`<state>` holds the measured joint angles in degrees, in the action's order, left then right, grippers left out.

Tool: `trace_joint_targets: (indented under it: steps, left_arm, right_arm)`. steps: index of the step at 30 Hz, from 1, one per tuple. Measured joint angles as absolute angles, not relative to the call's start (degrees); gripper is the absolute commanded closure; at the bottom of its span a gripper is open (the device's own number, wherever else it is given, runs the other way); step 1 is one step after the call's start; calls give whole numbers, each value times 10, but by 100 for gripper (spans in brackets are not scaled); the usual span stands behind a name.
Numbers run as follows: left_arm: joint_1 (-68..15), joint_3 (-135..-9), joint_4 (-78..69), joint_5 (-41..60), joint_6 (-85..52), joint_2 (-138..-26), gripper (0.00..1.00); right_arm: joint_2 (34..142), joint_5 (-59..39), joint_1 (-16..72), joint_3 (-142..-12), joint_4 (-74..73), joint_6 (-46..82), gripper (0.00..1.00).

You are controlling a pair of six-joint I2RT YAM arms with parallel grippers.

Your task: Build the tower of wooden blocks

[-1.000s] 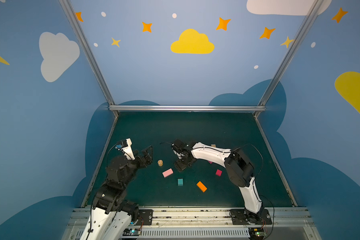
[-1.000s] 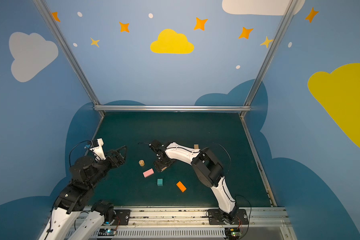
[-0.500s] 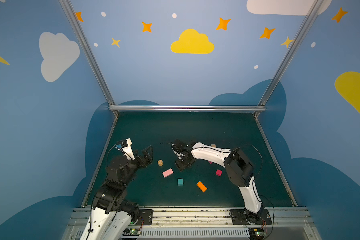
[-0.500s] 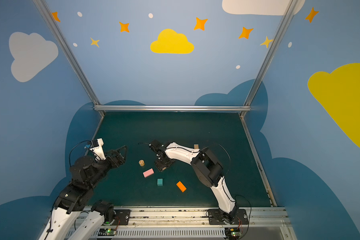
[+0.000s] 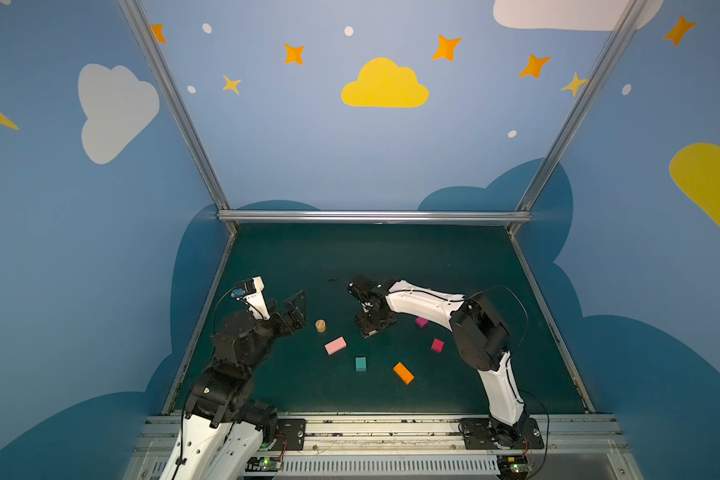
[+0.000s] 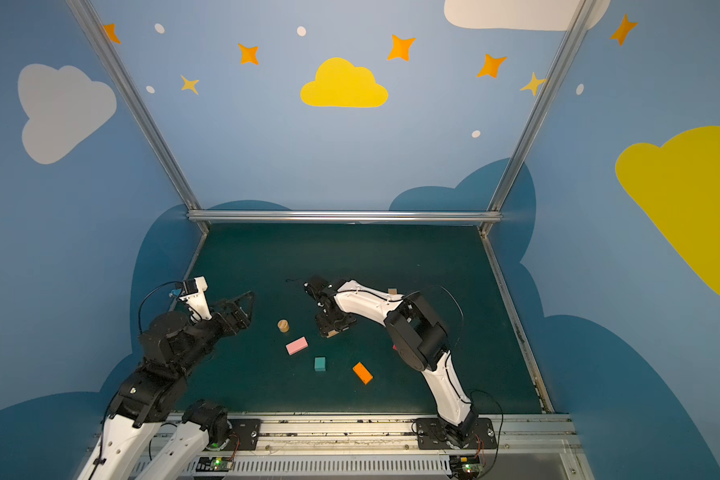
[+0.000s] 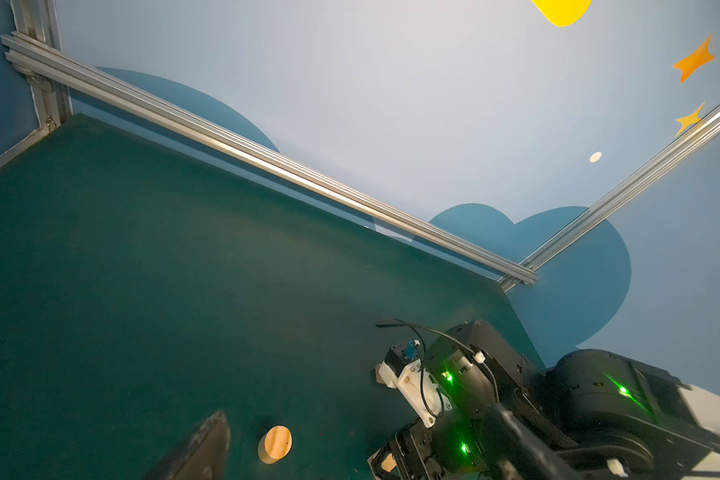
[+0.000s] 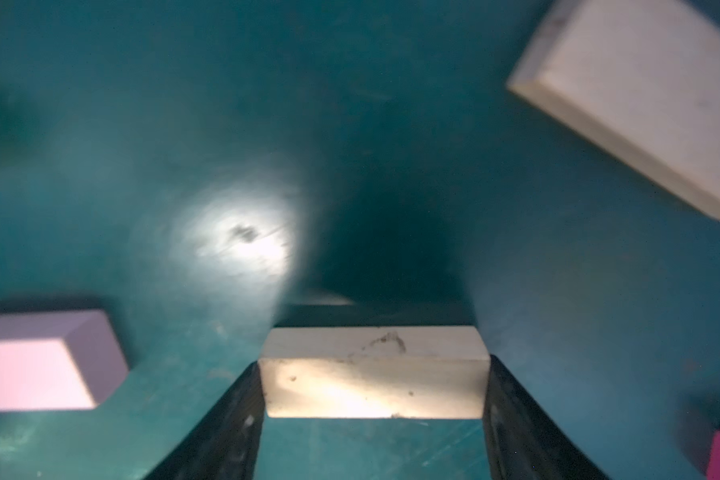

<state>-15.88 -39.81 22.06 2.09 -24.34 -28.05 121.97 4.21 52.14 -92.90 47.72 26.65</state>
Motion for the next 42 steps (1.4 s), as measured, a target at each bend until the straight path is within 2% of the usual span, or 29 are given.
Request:
trace_joint_targets:
  steps: [15, 42]
  left_arm:
    - [-159, -382, 216, 21, -238, -273, 5]
    - [-159, -376, 215, 21, -238, -264, 5]
  right_arm:
    - [1220, 122, 484, -954, 513, 404, 39]
    - [1261, 101, 473, -994, 489, 481, 37]
